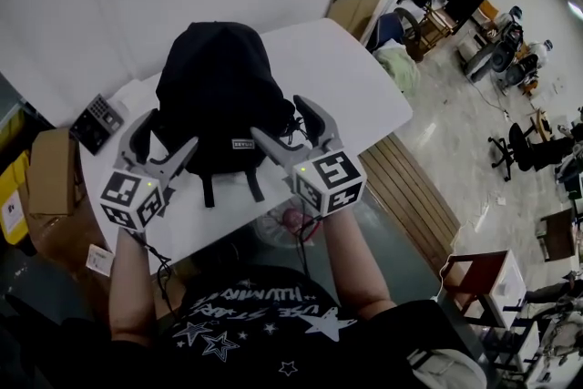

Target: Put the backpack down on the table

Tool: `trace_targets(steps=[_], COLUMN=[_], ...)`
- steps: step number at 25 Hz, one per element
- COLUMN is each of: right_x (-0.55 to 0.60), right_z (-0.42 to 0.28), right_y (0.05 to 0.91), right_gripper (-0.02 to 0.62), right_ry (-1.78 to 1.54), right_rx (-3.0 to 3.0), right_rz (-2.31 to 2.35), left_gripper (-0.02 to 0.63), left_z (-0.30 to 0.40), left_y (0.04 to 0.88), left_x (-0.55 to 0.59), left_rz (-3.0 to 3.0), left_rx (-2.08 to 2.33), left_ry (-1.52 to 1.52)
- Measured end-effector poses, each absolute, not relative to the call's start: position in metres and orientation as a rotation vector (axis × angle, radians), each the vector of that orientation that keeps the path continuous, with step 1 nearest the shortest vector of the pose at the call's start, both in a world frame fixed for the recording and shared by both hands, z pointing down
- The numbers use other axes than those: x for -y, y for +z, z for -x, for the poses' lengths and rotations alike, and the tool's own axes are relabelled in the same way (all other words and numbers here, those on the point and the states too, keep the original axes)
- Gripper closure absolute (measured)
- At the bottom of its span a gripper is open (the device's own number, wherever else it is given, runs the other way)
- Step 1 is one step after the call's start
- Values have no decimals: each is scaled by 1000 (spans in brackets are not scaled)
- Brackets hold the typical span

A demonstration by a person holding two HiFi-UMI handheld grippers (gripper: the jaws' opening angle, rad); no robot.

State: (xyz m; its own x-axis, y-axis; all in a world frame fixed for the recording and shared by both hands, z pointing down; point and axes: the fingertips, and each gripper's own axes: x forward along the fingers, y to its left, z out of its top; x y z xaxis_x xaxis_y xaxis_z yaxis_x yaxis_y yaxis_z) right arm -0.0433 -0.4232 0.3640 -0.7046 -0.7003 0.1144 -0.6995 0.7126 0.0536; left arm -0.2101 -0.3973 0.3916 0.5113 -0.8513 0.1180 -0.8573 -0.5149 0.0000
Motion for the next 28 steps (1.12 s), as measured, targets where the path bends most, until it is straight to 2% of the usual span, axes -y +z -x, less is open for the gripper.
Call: trace_targets(steps=[9,11,12,14,16,19,23,28], right_x=[384,373,367,354,342,326,309,291], right_z=[34,32,31,26,20,12,0,-16], right_y=[366,368,370,372,373,376,379,381], right_gripper=[199,201,204,279,300,386,445,531], right_ry=[-6,8,13,20,28,28,17,21], right_rx=[2820,2828,2829,2831,2836,2839,2835,2841], right_rz=[-1052,-1018,-1002,-974,-952,-926,-889,-874], left_gripper=[220,333,348,414,482,543,589,598], left_z=[178,172,169,162,155,144,130,112], left_y=[395,395,394,394,393,393,393,396], left_x=[353,342,336,324,312,296,277,249], left_rz=[-2660,-2655,-2652,-2643,-2630,-2608,-2586,-2556], left_rx=[1484,1489,1493,1503,1515,1540,1571,1598], left_ry=[178,179,179,181,181,179,170,172])
